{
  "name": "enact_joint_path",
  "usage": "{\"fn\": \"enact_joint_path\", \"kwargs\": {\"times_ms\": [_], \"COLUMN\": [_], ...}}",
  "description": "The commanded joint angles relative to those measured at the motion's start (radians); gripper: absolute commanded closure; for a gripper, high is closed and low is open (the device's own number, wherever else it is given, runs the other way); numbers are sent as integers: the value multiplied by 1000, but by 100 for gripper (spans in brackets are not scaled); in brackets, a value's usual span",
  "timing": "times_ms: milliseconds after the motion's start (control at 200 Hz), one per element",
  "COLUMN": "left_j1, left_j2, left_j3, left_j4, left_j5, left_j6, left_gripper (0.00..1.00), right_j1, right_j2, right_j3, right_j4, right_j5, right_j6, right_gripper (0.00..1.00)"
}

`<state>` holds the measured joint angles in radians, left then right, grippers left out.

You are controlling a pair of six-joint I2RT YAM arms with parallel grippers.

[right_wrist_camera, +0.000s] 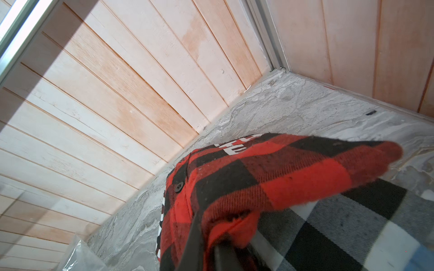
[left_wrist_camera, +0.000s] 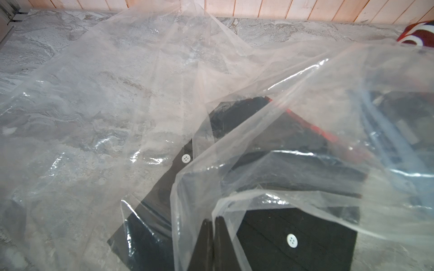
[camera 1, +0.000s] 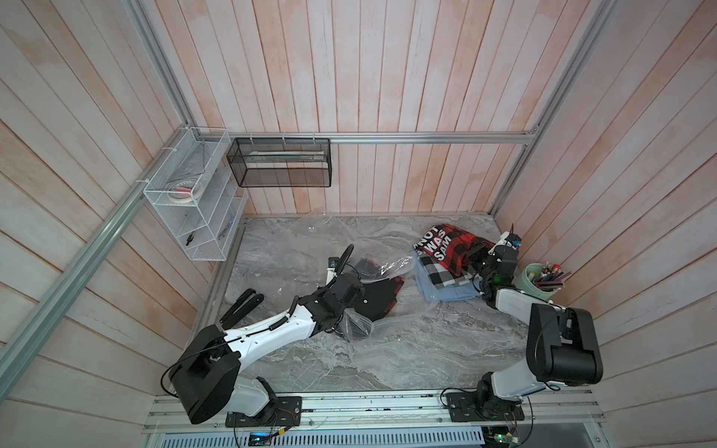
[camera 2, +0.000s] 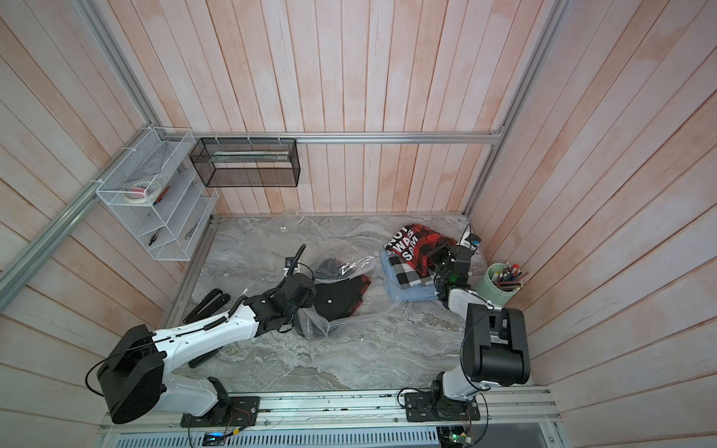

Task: Take the shirt out of the vacuum bag
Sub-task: Place the shirt at the center of the board.

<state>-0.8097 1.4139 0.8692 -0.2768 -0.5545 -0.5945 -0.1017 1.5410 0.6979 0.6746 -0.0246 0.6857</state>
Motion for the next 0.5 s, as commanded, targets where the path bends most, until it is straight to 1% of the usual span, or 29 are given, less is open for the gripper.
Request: {"fn": "enact_joint_path", "kwargs": {"times_ms": [0, 30, 35, 40, 55, 60, 65, 70, 130, 235, 280, 315, 495], "left_j1": [6, 6, 6, 6, 6, 6, 6, 6, 7, 6, 6, 6, 5], "left_j2": [-25, -26, -26, -26, -26, -26, -26, -26, -24, -24, -23, -23, -21], "left_j3": [2, 1, 1, 1, 1, 1, 1, 1, 2, 1, 1, -1, -5], "left_j4": [-22, -21, -21, -22, -21, -21, -22, -20, -19, -13, -10, -9, -7], "left_j5": [-12, -13, -13, -13, -13, -13, -13, -13, -12, -7, -5, -4, -1], "left_j6": [7, 7, 7, 8, 8, 9, 9, 8, 6, 1, -2, -4, -11], "left_gripper": [100, 100, 100, 100, 100, 100, 100, 100, 100, 100, 100, 100, 100], "right_j1": [-8, -9, -8, -8, -9, -9, -8, -8, -8, -7, -5, -6, 9], "right_j2": [-18, -29, -35, -35, -44, -44, -47, -51, -81, -126, -140, -149, -133], "right_j3": [-30, -37, -39, -39, -45, -45, -48, -50, -66, -105, -127, -142, -208], "right_j4": [38, 39, 38, 38, 39, 39, 41, 43, 36, 36, 42, 50, 99], "right_j5": [24, 26, 26, 26, 30, 30, 31, 31, 34, 32, 32, 30, 23], "right_j6": [-7, -4, -3, -3, -1, -1, 1, 1, 7, 19, 26, 30, 11], "right_gripper": [82, 73, 69, 69, 62, 62, 58, 57, 42, 33, 27, 24, 21]}}
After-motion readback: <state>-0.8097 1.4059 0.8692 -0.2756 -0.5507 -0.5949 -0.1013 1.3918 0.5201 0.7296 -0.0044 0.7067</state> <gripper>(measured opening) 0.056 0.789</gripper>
